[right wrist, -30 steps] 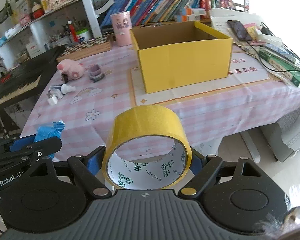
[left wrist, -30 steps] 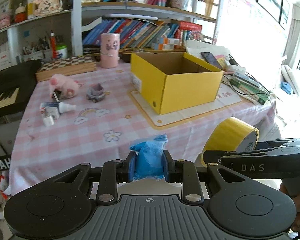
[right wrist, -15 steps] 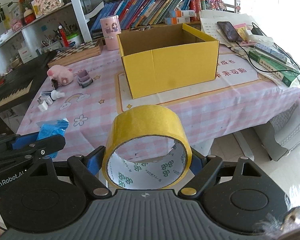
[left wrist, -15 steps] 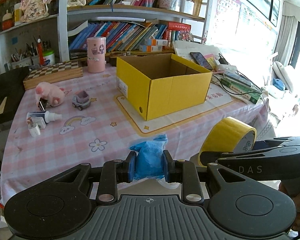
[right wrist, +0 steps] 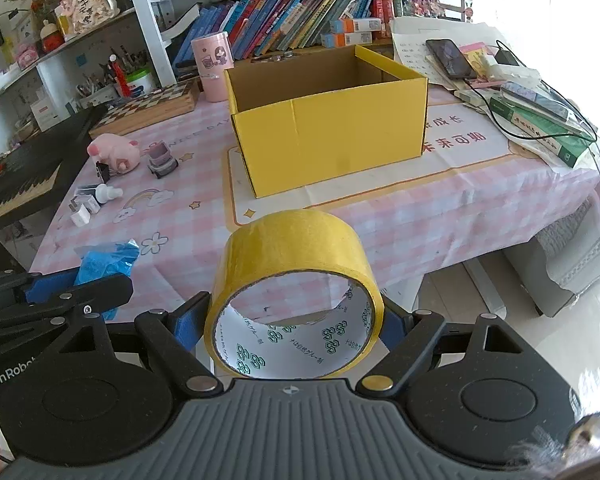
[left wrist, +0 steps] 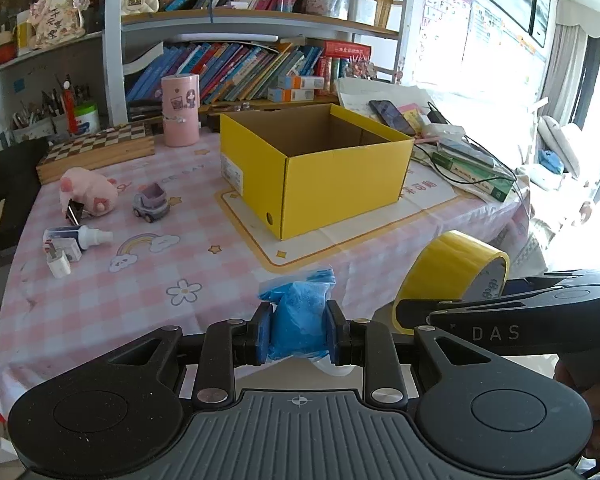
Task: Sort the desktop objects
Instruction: 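Carry the blue cloth and tape roll with both tools toward the yellow box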
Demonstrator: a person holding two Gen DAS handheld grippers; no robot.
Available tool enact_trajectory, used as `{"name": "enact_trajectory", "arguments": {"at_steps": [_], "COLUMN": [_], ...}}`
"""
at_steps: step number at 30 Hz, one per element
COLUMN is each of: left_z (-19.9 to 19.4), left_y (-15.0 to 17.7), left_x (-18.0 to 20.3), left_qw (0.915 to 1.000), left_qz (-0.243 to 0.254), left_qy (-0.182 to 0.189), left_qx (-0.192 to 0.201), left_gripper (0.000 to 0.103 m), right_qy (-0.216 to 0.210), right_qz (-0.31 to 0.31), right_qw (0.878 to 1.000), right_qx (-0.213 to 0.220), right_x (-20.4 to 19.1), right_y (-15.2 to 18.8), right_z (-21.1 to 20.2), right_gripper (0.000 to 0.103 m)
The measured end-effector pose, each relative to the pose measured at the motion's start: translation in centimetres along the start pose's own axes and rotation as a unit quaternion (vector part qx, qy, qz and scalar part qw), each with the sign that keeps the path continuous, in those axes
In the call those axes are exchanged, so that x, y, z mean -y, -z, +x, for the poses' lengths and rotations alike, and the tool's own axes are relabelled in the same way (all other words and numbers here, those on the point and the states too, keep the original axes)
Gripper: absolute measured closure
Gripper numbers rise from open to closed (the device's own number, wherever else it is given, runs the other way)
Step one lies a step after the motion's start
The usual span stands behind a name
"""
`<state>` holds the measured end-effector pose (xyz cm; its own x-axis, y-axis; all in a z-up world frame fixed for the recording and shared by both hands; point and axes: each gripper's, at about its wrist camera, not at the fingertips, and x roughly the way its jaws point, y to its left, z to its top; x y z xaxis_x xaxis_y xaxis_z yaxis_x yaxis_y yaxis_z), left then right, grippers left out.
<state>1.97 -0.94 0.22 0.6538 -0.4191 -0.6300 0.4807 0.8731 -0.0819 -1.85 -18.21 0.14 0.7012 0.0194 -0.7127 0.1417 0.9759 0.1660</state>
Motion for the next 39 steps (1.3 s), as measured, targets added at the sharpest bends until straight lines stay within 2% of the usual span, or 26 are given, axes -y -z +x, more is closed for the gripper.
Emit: {"name": "enact_trajectory", "arguments": {"at_steps": [10,17,35,39], "left_z": [0.6,2.3,9.5,10.6], "left_y": [0.2,-0.7,-5.7,-7.2], "left_x": [1.4,2.8,8.0,9.2], "left_qw": [0.9997,0.9990,0.9978,0.9985], "left_qz": [0.015,0.030,0.043,0.040], "left_qy": [0.017,0.025,0.032,0.027], "left_qx": [-0.010,-0.020,-0.040,-0.026], "left_gripper": [0.077,0.077,0.077,0.077], "right_qy": [0.011,0.020,0.020,0.019], "right_qz": [0.017,0.038,0.056,0.059], "right_qw": [1.000,0.999,0.998,0.998], "right_qx": [-0.005,-0.010,-0.034,-0.032], "right_x": [1.2,3.2,11.0,12.9], "right_y": [1.1,0.9,-4.6,-6.0], "right_z": [-0.5,0.0,4.3,4.9], "right_gripper": [0.020,0.020,0.020,0.020]}}
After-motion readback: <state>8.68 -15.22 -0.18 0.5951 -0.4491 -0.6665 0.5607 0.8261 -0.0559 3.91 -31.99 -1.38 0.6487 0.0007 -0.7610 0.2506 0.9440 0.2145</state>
